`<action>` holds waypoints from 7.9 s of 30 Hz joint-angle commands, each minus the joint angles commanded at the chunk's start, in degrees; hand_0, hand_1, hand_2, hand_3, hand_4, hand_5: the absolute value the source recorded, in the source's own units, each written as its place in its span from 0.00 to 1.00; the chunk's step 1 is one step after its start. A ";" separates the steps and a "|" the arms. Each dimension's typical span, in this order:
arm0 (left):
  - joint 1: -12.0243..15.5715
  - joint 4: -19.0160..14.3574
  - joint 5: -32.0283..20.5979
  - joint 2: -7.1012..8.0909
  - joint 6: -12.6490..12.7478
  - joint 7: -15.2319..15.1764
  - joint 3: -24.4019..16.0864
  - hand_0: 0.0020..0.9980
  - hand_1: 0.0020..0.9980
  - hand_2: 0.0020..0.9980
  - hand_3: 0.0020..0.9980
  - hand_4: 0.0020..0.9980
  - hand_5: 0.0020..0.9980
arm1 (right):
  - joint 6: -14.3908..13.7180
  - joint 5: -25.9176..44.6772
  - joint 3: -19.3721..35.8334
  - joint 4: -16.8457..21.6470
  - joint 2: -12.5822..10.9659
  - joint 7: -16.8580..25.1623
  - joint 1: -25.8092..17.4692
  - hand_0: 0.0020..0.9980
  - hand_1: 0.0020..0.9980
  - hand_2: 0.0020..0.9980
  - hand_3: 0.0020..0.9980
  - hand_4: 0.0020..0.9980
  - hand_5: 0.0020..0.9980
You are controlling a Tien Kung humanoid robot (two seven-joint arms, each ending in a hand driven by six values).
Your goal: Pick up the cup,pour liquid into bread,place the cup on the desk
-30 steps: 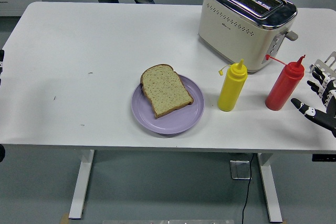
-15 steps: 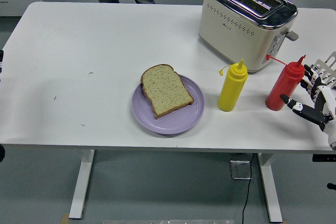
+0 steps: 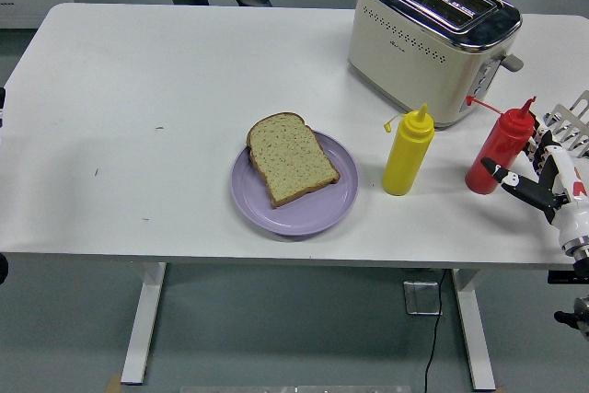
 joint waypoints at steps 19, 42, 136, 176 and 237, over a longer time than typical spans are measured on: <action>0.08 0.08 -0.06 0.10 -0.02 0.00 0.34 0.83 0.82 0.86 0.82 0.65 1.00 | -1.66 1.93 -0.76 -0.61 0.18 1.81 -0.28 0.65 0.65 0.64 0.81 0.74 0.17; 0.07 0.01 -0.10 0.14 -0.02 -0.01 0.17 0.83 0.82 0.86 0.82 0.65 1.00 | -2.13 3.67 -1.05 -0.61 0.27 3.33 -0.02 0.50 0.57 0.56 0.73 0.68 0.12; 0.07 0.03 -0.10 0.27 -0.04 -0.05 -1.29 0.83 0.82 0.86 0.82 0.65 1.00 | -15.11 -61.12 -26.53 16.63 -19.21 -14.96 45.17 0.30 0.42 0.47 0.55 0.56 0.00; 0.40 0.07 -0.28 0.56 -0.12 -0.12 -1.47 0.83 0.82 0.86 0.82 0.65 1.00 | -9.94 -61.12 -52.68 16.37 -28.80 -20.33 68.39 0.29 0.42 0.47 0.54 0.52 0.00; -0.24 0.25 -0.24 0.62 -0.11 -0.12 -2.06 0.83 0.82 0.86 0.82 0.65 1.00 | -8.08 -61.12 -53.59 19.28 -30.74 -20.00 69.16 0.29 0.43 0.47 0.53 0.47 0.00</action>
